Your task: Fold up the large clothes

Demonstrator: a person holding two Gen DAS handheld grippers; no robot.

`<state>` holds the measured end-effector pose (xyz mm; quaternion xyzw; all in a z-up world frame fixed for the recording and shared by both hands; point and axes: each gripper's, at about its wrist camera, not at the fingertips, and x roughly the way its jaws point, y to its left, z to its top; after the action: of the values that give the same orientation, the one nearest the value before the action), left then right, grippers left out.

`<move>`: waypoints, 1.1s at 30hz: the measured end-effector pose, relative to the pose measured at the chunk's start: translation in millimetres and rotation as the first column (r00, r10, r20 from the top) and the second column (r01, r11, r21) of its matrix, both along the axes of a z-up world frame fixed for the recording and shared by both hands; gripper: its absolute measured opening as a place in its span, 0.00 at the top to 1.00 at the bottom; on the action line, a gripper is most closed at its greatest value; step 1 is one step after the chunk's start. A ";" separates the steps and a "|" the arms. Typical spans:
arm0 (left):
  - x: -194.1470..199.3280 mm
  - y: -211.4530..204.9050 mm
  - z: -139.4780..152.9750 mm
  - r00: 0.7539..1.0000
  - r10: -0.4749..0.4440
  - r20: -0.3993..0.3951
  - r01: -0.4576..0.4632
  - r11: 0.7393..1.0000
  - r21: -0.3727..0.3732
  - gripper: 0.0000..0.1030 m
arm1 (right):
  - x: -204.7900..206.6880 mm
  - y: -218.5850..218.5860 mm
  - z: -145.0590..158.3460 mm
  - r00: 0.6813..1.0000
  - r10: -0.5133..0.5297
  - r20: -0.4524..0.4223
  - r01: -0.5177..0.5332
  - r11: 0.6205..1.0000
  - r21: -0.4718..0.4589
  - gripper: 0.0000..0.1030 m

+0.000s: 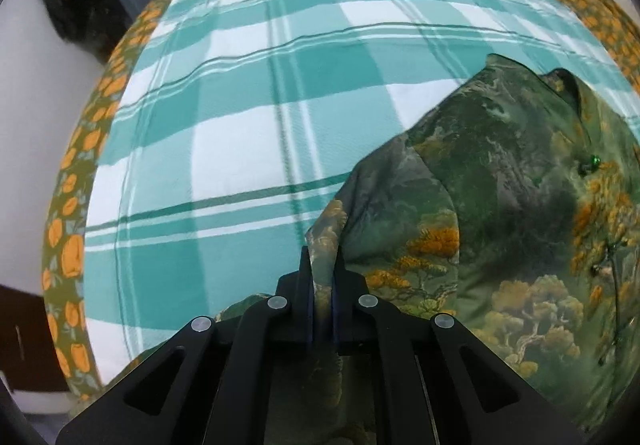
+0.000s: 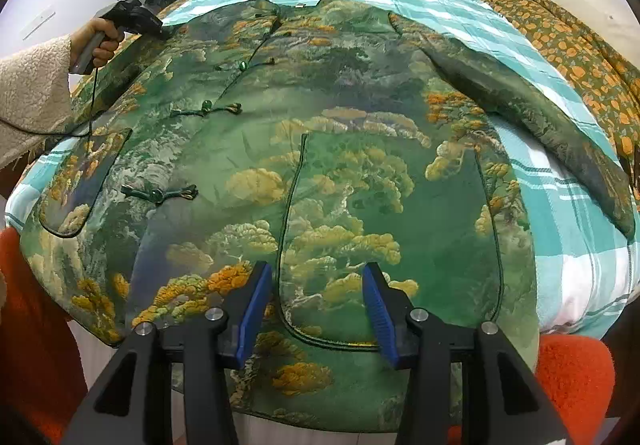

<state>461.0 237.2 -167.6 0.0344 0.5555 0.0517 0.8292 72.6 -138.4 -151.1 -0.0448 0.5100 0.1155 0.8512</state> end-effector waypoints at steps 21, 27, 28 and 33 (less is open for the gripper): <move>-118.4 -25.0 61.8 0.986 0.013 0.165 0.007 0.993 -0.120 0.20 | -14.4 -25.1 24.3 0.996 -0.046 0.080 0.045 0.999 0.018 0.53; -242.6 -45.9 112.1 0.964 0.039 0.263 0.012 0.982 -0.188 0.09 | -28.0 -26.8 50.1 0.984 -0.046 0.174 0.043 0.999 0.018 0.46; -259.3 -47.5 119.0 0.959 0.052 0.277 0.002 0.982 -0.191 0.08 | -30.5 -27.2 55.6 0.980 -0.044 0.192 0.041 0.999 0.017 0.46; -336.1 -53.1 162.2 0.908 0.150 0.391 -0.077 0.977 -0.197 0.05 | -41.3 -30.8 76.1 0.965 -0.042 0.259 0.032 0.999 0.044 0.37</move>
<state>124.9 184.1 -5.5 -0.0834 0.3760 0.0565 0.9211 31.3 -169.2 -75.1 -0.0335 0.3925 0.1028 0.9134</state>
